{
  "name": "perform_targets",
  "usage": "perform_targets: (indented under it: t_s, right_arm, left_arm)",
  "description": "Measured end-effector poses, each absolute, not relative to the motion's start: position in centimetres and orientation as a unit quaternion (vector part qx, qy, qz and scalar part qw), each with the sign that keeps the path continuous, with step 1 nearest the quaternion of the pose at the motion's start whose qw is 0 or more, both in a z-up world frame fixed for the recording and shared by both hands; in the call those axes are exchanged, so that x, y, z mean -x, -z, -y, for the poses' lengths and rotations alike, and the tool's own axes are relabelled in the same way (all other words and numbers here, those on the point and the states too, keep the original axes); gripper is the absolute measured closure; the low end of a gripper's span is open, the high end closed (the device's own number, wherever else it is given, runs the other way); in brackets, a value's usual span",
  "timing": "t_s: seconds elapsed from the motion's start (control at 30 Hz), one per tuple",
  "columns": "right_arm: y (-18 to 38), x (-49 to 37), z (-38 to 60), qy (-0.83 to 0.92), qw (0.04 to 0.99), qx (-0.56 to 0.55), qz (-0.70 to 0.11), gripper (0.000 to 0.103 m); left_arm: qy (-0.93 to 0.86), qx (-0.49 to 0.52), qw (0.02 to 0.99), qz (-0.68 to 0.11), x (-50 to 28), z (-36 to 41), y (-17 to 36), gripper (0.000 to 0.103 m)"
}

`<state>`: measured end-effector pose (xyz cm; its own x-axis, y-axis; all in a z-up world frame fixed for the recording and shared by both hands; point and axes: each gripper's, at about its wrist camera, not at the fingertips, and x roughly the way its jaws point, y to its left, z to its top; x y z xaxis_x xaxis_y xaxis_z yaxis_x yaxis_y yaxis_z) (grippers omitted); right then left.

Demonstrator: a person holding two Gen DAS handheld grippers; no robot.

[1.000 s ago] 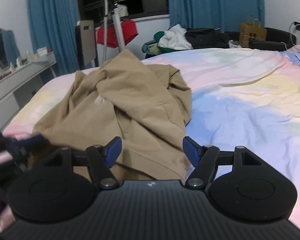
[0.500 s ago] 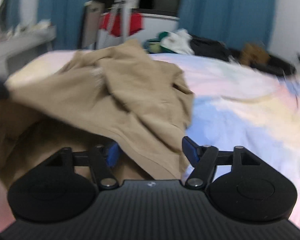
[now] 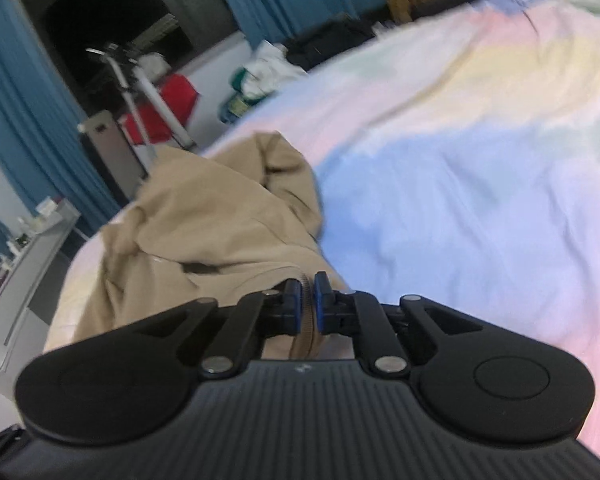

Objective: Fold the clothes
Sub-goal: 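Grip the shirt hem with the left tool while the right tool grips the shirt, then lift the shirt high with both tools to shake it out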

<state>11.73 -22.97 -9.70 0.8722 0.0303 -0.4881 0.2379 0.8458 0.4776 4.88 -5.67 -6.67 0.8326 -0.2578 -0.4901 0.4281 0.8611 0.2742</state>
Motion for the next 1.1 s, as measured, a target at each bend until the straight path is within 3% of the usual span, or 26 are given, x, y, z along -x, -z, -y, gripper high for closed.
perform_targets:
  t_s: [0.03,0.13,0.33,0.5,0.67,0.83,0.9,1.03,1.1]
  right_arm:
    - [9.3,-11.5,22.8,0.051,0.933,-0.267,-0.234,0.095]
    - [8.3,-11.0,22.3,0.04,0.945,-0.254,-0.2,0.096]
    - [7.5,-10.9,22.2,0.045,0.955,-0.233,-0.176,0.096]
    - [9.0,-11.9,22.6,0.061,0.941,-0.235,-0.238,0.095]
    - [11.4,-13.4,23.2,0.076,0.909,-0.237,-0.335,0.092]
    - [12.6,-13.7,22.9,0.069,0.887,-0.22,-0.4,0.093]
    - [12.3,-13.1,22.4,0.061,0.89,-0.205,-0.403,0.092]
    - [11.7,-13.1,22.2,0.059,0.898,-0.213,-0.38,0.099]
    - [10.3,-13.3,22.1,0.057,0.911,-0.21,-0.35,0.1]
  left_arm:
    - [0.176,-0.199,0.937,-0.228,-5.0,5.8,7.1,0.052]
    - [0.15,-0.223,0.932,-0.244,-5.5,6.0,8.2,0.052]
    - [0.085,-0.208,0.927,-0.3,-6.6,4.6,8.6,0.058]
    - [0.071,-0.209,0.925,-0.308,-5.8,3.9,8.1,0.06]
    - [0.067,-0.229,0.918,-0.318,-5.2,4.0,7.9,0.074]
    - [0.06,-0.191,0.92,-0.337,-5.7,3.5,7.3,0.075]
    - [0.057,-0.171,0.922,-0.343,-5.9,3.1,7.0,0.076]
    - [0.057,-0.106,0.929,-0.351,-6.8,2.2,6.3,0.091]
    - [0.054,-0.079,0.94,-0.327,-7.2,1.7,5.1,0.093]
